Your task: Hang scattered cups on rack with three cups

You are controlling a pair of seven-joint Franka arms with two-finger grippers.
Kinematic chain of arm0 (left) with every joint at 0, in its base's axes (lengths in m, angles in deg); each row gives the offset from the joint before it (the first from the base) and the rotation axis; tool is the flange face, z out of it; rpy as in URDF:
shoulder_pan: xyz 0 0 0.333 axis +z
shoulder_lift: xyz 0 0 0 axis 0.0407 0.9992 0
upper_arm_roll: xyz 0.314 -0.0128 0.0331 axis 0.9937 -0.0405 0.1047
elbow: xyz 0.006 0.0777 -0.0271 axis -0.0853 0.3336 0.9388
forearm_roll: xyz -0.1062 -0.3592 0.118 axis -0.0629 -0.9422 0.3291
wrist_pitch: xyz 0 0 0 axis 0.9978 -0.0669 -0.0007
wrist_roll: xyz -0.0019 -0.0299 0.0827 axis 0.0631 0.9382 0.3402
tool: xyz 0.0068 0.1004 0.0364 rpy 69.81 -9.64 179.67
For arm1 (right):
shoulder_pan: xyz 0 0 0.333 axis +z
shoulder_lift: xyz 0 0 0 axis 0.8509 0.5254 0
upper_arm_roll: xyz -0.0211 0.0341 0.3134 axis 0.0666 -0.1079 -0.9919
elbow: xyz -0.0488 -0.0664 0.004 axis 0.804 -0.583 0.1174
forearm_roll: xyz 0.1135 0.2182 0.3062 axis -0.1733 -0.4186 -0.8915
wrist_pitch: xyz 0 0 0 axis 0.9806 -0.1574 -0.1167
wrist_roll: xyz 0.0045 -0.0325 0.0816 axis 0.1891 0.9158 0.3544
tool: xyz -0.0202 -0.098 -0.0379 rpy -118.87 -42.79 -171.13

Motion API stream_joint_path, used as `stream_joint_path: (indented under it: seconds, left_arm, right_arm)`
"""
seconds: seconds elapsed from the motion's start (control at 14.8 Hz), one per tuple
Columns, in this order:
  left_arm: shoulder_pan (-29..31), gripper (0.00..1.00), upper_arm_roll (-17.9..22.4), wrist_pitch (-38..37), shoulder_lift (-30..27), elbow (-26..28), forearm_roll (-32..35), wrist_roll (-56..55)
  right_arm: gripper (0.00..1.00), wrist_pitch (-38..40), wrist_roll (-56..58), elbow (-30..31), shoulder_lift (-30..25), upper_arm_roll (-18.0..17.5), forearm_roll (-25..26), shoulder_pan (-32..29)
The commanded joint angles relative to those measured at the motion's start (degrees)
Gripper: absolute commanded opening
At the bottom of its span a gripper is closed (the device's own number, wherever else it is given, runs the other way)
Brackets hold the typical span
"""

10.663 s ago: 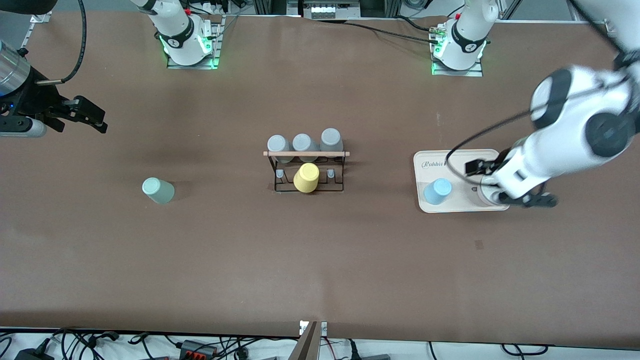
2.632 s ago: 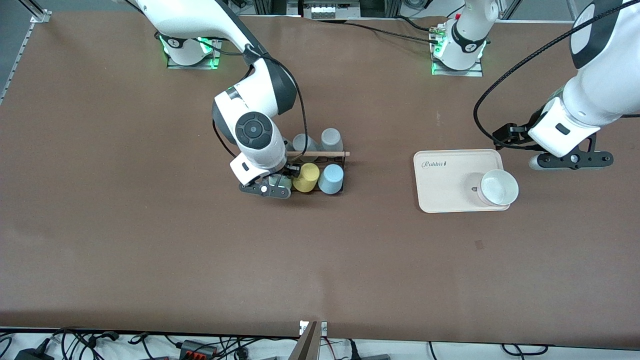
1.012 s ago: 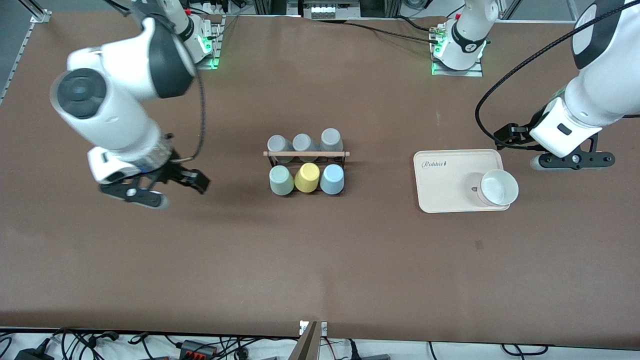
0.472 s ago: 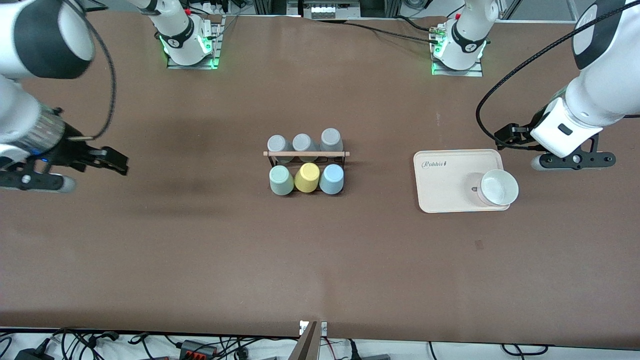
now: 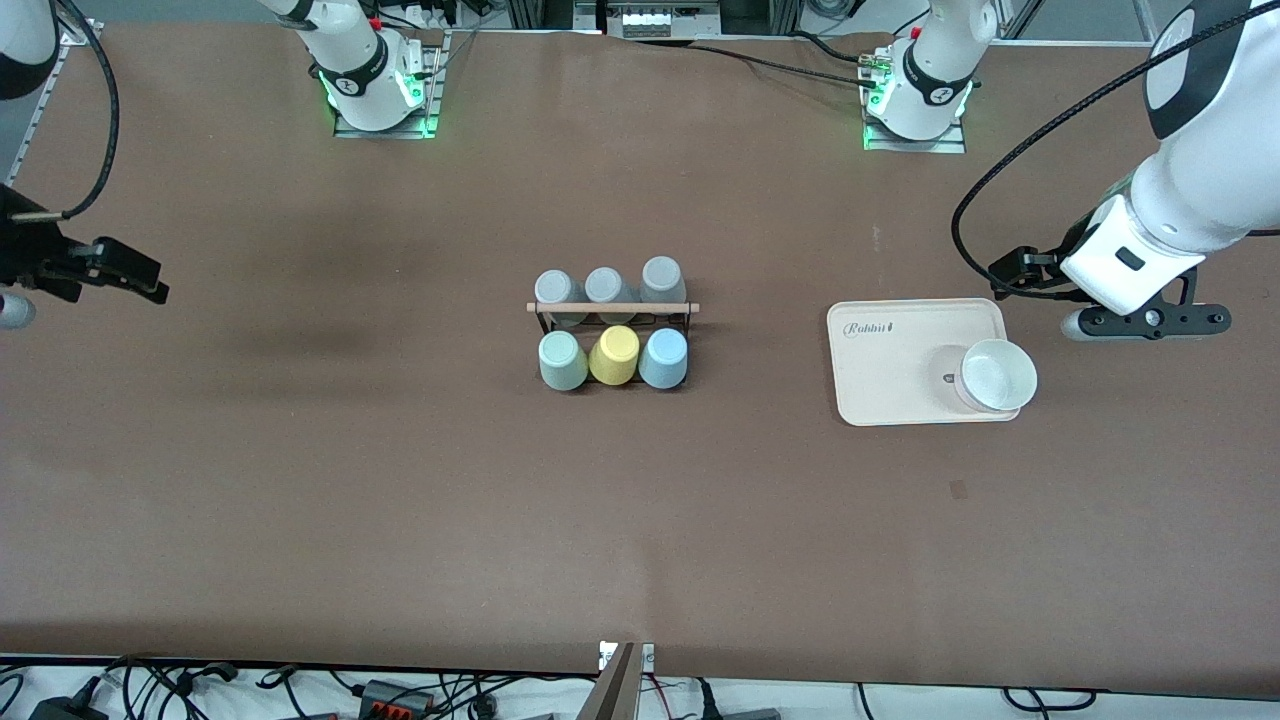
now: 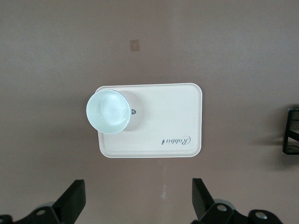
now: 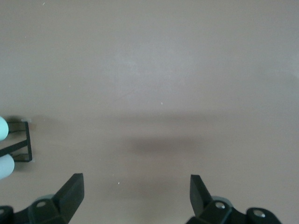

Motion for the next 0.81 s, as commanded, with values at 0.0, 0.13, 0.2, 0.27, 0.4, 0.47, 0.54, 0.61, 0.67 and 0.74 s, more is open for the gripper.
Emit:
stream_joint_path:
  seconds: [0.0, 0.13, 0.2, 0.27, 0.4, 0.47, 0.54, 0.61, 0.67, 0.74]
  left_arm:
    - [0.69, 1.0, -0.52, -0.68, -0.46, -0.02, 0.09, 1.54]
    - [0.69, 1.0, -0.44, -0.68, -0.46, -0.02, 0.09, 1.54]
    - [0.69, 1.0, -0.44, -0.68, -0.46, -0.02, 0.09, 1.54]
    - [0.69, 1.0, -0.44, -0.68, -0.46, -0.02, 0.09, 1.54]
    - [0.69, 1.0, -0.44, -0.68, -0.46, -0.02, 0.0, 1.54]
    - [0.69, 1.0, -0.44, -0.68, -0.46, -0.02, 0.0, 1.54]
    - [0.69, 1.0, -0.44, -0.68, -0.46, -0.02, 0.0, 1.54]
    - [0.69, 1.0, -0.44, -0.68, -0.46, -0.02, 0.0, 1.54]
    - [0.69, 1.0, -0.44, -0.68, -0.46, -0.02, 0.0, 1.54]
    - [0.69, 1.0, -0.44, -0.68, -0.46, -0.02, 0.0, 1.54]
  right_arm:
    - [1.0, -2.84, -3.79, 8.09, -6.99, -0.64, -0.08, 0.36]
    - [1.0, -2.67, -6.36, 8.44, -7.87, -0.91, 0.01, 0.54]
    - [1.0, -3.1, -6.37, 9.66, -8.58, -0.91, 0.01, 0.54]
    - [1.0, -3.98, -6.37, 10.98, -9.63, -1.0, 0.09, 0.62]
    - [1.0, -4.78, -6.2, 11.09, -9.99, -1.08, 0.62, 0.71]
    - [1.0, -4.69, -5.59, 9.86, -9.56, -1.08, 0.54, 0.63]
    - [1.0, -4.08, -5.75, 8.11, -8.33, -1.26, 0.54, 0.71]
    - [1.0, -3.03, -5.93, 7.05, -7.8, -1.61, 0.45, 0.63]
    - [1.0, -2.76, -6.37, 6.69, -7.53, -1.61, 0.01, 0.63]
    - [1.0, -2.76, -6.54, 6.6, -7.44, -1.61, 0.01, 0.54]
